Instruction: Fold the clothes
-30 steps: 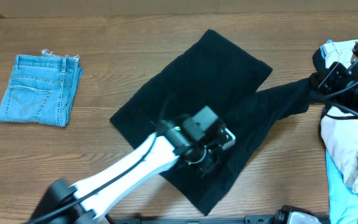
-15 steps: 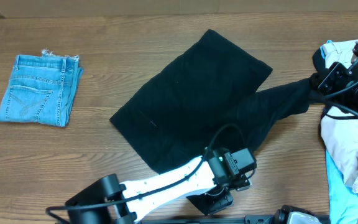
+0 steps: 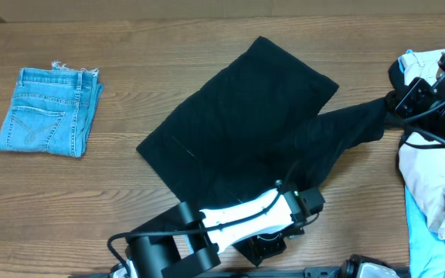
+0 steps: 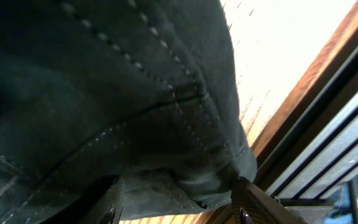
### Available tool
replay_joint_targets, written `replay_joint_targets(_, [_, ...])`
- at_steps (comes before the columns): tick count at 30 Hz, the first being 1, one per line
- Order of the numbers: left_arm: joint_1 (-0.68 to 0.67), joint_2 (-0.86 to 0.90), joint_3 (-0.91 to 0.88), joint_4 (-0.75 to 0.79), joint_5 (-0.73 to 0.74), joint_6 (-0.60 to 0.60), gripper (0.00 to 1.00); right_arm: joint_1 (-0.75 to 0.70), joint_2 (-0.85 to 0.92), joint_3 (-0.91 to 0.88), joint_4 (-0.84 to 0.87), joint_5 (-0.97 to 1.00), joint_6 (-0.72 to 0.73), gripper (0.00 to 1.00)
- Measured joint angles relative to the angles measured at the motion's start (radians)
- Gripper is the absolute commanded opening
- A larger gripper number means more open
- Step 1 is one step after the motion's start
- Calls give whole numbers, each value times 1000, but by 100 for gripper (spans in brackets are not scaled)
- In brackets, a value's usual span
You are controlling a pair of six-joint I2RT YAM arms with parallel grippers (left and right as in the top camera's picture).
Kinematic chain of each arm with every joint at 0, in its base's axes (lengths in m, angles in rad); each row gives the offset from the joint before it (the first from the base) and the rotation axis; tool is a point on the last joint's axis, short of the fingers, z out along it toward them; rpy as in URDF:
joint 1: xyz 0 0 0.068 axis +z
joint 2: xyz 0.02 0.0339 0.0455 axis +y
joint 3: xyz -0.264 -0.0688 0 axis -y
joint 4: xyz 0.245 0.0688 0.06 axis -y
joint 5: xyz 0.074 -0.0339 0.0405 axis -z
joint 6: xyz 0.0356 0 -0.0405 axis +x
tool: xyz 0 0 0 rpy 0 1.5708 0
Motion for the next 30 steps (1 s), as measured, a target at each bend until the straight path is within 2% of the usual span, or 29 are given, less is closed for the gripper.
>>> replay_joint_targets(3, [-25,19,23,-24,-27,0,59,0,0,0,0,0,-1,4])
replay_joint_targets(6, [-43,28,44,-36,-43,2,54,0,0,0,0,0,0,4])
replay_joint_targets(9, [-43,29,61,-32,-50,4,41,0,0,0,0,0,0,4])
replay_joint_targets(15, [-43,36,62,-40,-53,0,5,0,0,0,0,0,0,4])
replay_joint_targets(22, [-14,41,77,-132,-53,-5,6,0,0,0,2,11,0,4])
replay_joint_targets(25, [13,43,164,-238,-60,-26,16,0,0,0,2,23,0,4])
replay_joint_targets(26, [20,43,184,-250,-63,-32,24,0,0,0,2,25,0,4])
replay_joint_targets(27, [41,39,252,-271,-68,-39,24,0,0,0,2,26,0,4])
replay_joint_targets(30, [96,13,305,-285,-79,-47,23,0,0,0,1,26,0,4])
